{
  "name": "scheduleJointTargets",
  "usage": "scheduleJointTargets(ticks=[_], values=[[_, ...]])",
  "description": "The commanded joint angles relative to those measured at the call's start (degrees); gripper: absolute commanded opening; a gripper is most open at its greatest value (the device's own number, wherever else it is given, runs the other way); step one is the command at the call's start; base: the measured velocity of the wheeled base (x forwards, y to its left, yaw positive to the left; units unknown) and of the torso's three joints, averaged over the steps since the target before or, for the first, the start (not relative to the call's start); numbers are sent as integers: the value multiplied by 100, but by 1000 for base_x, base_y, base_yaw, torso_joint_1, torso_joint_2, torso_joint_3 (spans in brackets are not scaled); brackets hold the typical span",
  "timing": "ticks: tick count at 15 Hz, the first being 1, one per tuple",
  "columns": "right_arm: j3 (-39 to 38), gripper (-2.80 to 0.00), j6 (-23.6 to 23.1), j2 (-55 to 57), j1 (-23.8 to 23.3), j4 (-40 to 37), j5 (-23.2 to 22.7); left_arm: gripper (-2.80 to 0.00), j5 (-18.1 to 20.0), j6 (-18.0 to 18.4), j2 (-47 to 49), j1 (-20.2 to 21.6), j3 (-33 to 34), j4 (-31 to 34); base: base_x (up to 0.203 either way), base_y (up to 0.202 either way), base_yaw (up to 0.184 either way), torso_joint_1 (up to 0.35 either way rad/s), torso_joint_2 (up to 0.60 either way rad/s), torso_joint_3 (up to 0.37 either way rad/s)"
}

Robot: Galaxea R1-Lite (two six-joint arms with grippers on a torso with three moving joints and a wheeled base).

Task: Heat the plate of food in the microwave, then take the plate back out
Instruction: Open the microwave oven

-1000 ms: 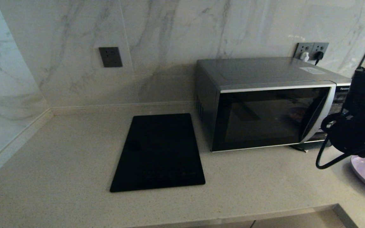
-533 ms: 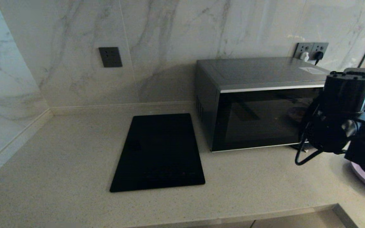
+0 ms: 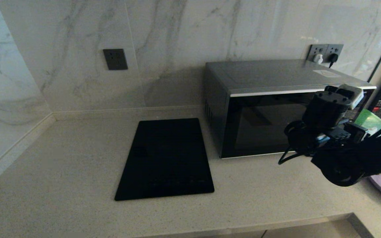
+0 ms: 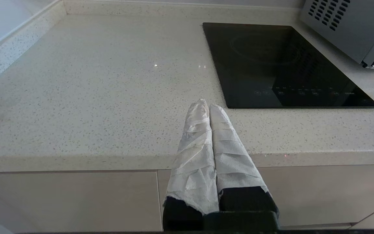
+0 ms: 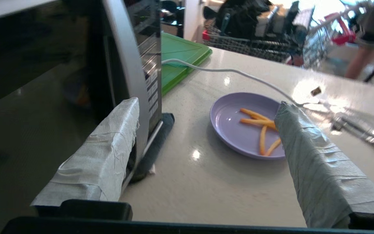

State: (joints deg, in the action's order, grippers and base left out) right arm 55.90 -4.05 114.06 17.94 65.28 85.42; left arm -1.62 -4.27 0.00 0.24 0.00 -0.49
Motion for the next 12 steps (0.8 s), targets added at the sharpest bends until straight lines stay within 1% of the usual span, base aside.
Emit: scheduleJointTargets(ticks=[1,5,7,11,12], values=[[225,0,-10,489,-177,439,45,-280,-5,-4,9,2,0,-4,0,0,0,0,0,0],[413,0,-64,618,-372,643,0,-280,-5,-4,9,2,0,-4,0,0,0,0,0,0],[440,0,-105,640,-400,705,-102,-280,-5,-4,9,2,0,-4,0,0,0,0,0,0],[464,0,-162,1054,-414,1321,-32,-280,-5,-4,9,2,0,-4,0,0,0,0,0,0],[461,0,-166,1162,-414,1496,74,-280,-5,-4,9,2,0,-4,0,0,0,0,0,0]])
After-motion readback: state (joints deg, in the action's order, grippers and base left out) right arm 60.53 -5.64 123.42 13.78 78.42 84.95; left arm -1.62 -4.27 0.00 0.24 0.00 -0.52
